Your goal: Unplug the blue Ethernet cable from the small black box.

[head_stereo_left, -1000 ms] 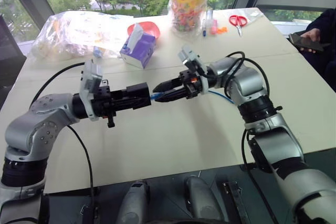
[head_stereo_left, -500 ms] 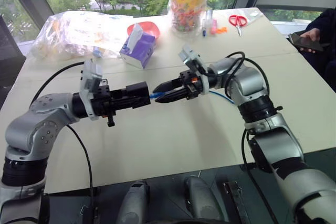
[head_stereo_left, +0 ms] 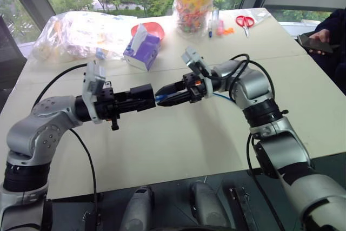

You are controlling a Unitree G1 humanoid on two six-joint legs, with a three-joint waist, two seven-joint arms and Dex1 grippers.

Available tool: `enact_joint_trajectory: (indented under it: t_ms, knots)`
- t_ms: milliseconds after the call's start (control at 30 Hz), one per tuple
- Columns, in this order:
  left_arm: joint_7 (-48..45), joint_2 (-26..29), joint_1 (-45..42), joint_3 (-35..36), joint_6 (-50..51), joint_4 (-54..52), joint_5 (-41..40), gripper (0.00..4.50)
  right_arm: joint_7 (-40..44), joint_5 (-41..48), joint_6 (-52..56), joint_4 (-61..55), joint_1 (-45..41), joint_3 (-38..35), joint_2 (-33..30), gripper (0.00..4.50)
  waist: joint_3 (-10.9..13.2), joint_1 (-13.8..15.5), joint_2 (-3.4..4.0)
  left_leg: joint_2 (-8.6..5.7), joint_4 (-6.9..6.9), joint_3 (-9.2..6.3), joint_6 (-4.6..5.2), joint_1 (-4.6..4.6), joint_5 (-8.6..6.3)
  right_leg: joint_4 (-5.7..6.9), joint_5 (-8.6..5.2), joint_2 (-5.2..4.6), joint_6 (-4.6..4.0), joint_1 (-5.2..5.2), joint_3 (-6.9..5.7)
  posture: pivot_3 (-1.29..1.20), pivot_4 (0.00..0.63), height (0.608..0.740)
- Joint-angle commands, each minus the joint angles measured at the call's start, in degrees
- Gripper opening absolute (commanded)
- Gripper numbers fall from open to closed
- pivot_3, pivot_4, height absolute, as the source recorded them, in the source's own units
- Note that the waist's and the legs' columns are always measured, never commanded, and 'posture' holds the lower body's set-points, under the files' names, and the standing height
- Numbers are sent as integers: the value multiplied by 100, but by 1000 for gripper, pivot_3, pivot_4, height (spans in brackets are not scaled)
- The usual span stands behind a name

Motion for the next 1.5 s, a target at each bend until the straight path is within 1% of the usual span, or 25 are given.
enact_joint_trajectory:
  t_ms: [33, 200, 300, 333, 367, 767, 933, 1400, 1500]
  knots:
    - [-22, -5, -96, 44, -140, -83, 6, 515, -6, 110, -16, -230, -128, -120, 39, 1646, 0, 0, 0, 0, 0, 0, 0, 0, 0, 0, 0, 0, 0, 0, 0, 0, 150, 740]
    - [-9, -15, -112, 37, -141, -86, 8, 515, -12, 109, -20, -226, -134, -120, 46, 1646, 0, 0, 0, 0, 0, 0, 0, 0, 0, 0, 0, 0, 0, 0, 0, 0, 150, 740]
    - [9, -21, -112, 38, -137, -93, 0, 515, -15, 106, -26, -213, -142, -124, 48, 837, 0, 1, 0, 0, 0, 0, 0, 0, 0, 0, 0, 0, 0, 0, 0, 0, 150, 740]
    - [14, -22, -101, 40, -137, -104, -3, 515, -19, 107, -25, -216, -142, -124, 50, 359, 0, 1, 0, 0, 0, 0, 0, 0, 0, 0, 0, 0, 0, 0, 0, 0, 150, 740]
    - [24, -25, -90, 42, -133, -117, -7, 515, -21, 105, -26, -216, -142, -124, 51, 90, 0, 1, 0, 0, 0, 0, 0, 0, 0, 0, 0, 0, 0, 0, 0, 0, 150, 740]
    - [107, -43, -137, 83, -114, -128, -53, 515, 25, 85, -54, -227, -123, -97, 20, 90, 0, 1, 0, 0, 0, 0, 0, 0, 0, 0, 0, 0, 0, 0, 0, 0, 150, 740]
    - [74, 39, -132, 173, -75, -139, -121, 515, 5, -56, -218, -187, -50, -23, -30, 90, 0, 0, 0, 0, 0, 0, 0, 0, 0, 0, 0, 0, 0, 0, 0, 0, 150, 740]
    - [-72, 476, 242, 418, 53, -349, -248, 515, 100, -586, -1137, 802, -107, -55, -418, 90, 0, -6, -1, 0, -1, 1, 0, -1, 0, -3, -1, 0, -2, 0, 0, 0, 150, 740]
    - [-130, 524, 342, 321, -180, -292, 30, 515, 8, -693, -1329, 1149, -199, -160, -477, 90, 1, -7, 1, 0, -3, 1, 0, -1, 0, -2, -1, 0, -1, -2, 0, 0, 150, 740]
